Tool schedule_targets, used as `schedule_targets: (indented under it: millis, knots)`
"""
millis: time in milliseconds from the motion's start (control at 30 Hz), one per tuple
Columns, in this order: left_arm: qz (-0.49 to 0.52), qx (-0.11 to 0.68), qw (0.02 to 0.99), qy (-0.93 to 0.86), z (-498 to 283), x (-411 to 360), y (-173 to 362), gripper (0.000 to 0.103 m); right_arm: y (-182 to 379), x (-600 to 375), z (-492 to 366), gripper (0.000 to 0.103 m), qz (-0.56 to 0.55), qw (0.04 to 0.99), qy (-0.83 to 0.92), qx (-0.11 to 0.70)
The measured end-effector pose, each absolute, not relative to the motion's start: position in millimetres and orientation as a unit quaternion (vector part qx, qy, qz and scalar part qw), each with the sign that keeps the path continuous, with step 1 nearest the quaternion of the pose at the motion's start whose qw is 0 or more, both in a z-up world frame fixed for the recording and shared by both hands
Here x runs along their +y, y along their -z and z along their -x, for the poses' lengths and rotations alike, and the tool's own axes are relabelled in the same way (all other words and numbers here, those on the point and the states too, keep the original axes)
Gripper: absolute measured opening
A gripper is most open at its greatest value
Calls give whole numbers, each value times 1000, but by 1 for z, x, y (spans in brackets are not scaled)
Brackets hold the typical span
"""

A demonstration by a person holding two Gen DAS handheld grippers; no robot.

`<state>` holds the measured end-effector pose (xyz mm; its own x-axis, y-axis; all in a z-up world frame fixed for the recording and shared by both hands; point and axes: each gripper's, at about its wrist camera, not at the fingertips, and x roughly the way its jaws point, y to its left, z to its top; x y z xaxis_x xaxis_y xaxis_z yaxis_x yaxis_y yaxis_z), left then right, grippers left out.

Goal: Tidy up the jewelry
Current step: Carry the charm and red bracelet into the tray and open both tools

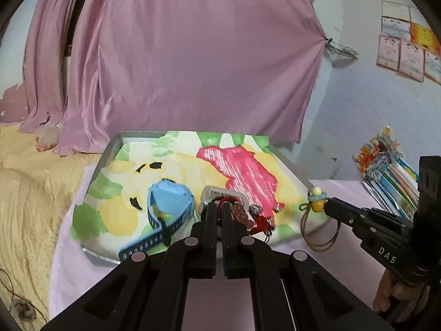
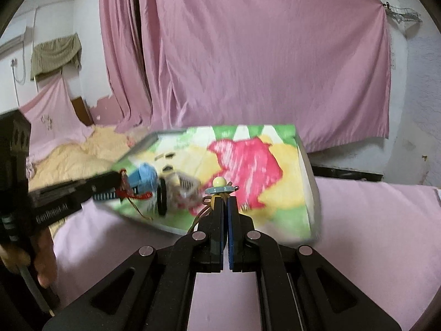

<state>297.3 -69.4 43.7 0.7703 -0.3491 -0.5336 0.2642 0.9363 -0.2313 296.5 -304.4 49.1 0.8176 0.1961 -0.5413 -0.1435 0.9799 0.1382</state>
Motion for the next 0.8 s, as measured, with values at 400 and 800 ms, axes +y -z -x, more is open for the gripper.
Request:
schedule_targets:
  millis: [400, 800]
  knots:
    - [62, 319, 936, 136, -323, -76, -23, 3, -19, -293, -338, 3, -83, 938, -104, 320]
    - [57, 347, 927, 133, -333, -78, -6, 3, -1, -291, -354, 3, -87, 924, -104, 359]
